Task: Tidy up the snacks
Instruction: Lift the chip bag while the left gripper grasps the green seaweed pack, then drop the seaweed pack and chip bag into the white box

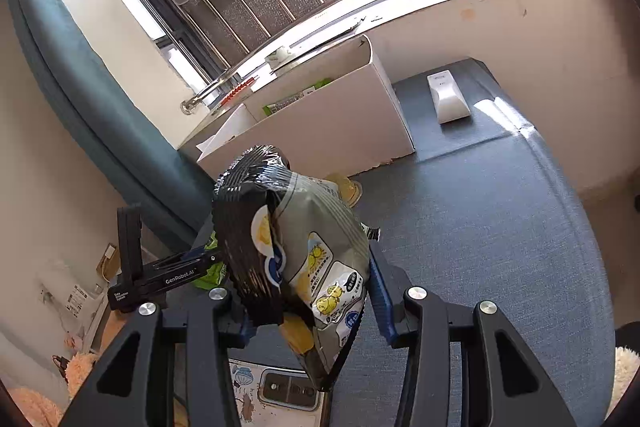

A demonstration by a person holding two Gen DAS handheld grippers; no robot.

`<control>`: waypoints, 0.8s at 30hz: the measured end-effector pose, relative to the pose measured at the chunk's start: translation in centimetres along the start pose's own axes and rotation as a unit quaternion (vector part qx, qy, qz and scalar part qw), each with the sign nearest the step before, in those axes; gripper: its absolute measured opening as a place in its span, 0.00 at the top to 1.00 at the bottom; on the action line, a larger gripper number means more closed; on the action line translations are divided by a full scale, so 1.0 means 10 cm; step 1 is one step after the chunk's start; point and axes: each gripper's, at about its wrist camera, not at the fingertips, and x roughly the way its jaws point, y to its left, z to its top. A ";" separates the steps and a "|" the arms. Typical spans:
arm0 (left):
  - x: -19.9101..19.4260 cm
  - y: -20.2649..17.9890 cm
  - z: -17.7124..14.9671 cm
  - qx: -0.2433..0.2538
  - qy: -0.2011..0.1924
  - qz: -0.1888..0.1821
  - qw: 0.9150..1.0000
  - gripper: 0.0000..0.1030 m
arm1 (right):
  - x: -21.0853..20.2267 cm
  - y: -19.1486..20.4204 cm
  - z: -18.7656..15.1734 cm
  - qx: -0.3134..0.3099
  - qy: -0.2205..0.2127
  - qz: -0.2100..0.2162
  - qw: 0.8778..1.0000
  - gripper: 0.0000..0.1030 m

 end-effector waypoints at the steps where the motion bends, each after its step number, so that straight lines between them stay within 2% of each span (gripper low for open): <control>1: -0.11 0.04 0.00 -0.012 -0.012 -0.017 1.000 0.41 | 0.00 0.02 0.01 -0.003 -0.001 0.001 1.000 0.52; 7: -0.77 0.08 0.23 -0.016 -0.109 -0.063 0.992 0.41 | 0.03 0.15 0.18 -0.018 -0.012 0.012 1.000 0.52; 11: -1.00 0.01 0.62 -0.024 -0.158 -0.091 0.983 0.41 | 0.10 0.34 0.55 -0.029 -0.019 0.043 0.998 0.52; 13: -1.01 -0.07 0.86 -0.022 -0.175 -0.097 0.979 0.41 | 0.16 0.47 0.79 -0.042 -0.026 0.044 0.998 0.52; 17: -0.87 -0.16 1.36 -0.027 -0.179 -0.115 0.977 0.41 | 0.41 0.68 1.28 -0.060 -0.023 0.068 0.996 0.52; 21: -0.55 -0.23 1.75 -0.024 -0.153 -0.114 0.981 0.41 | 0.80 0.66 1.68 -0.033 0.005 0.067 0.997 0.52; 24: -0.31 -0.29 1.90 -0.021 -0.132 -0.107 0.985 0.41 | 1.06 0.55 1.91 -0.008 0.016 0.052 0.998 0.52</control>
